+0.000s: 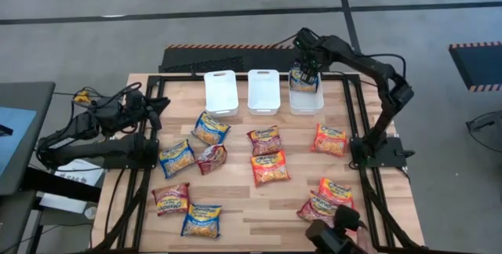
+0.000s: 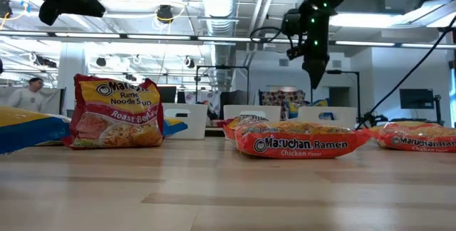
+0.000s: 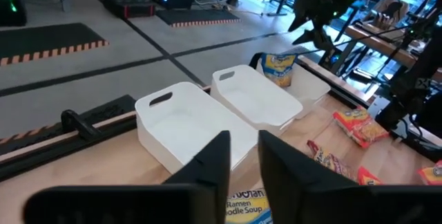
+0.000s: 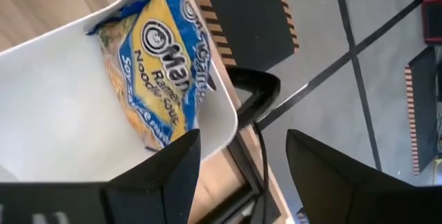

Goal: Sort Maruchan noodles
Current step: Put the red noodle pack into the middle white bin

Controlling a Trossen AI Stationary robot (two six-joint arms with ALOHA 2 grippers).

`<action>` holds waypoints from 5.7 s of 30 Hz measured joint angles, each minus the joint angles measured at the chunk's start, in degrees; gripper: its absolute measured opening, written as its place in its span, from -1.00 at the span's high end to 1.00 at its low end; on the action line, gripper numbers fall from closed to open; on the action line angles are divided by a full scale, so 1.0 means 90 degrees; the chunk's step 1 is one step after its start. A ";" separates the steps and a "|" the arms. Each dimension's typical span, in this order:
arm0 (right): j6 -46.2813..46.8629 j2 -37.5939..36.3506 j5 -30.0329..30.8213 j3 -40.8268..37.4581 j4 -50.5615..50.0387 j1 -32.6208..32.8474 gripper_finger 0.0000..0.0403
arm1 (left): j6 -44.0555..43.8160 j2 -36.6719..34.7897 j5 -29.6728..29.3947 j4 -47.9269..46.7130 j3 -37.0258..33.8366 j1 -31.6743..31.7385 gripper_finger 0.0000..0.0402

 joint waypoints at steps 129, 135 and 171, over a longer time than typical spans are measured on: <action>0.3110 0.0002 -0.0226 0.2968 -0.2640 0.2994 -0.19 | -0.0873 0.5581 0.5907 0.2486 0.0002 0.0546 0.57; 0.3179 0.0002 -0.0239 0.2968 -0.2659 0.2994 -0.19 | -0.1209 0.5581 0.5209 0.3127 0.0002 -0.0056 0.49; 0.3778 0.0002 -0.0249 0.2968 -0.2873 0.3453 -0.19 | -0.1723 0.7928 0.1782 0.3717 0.0265 -0.2453 0.49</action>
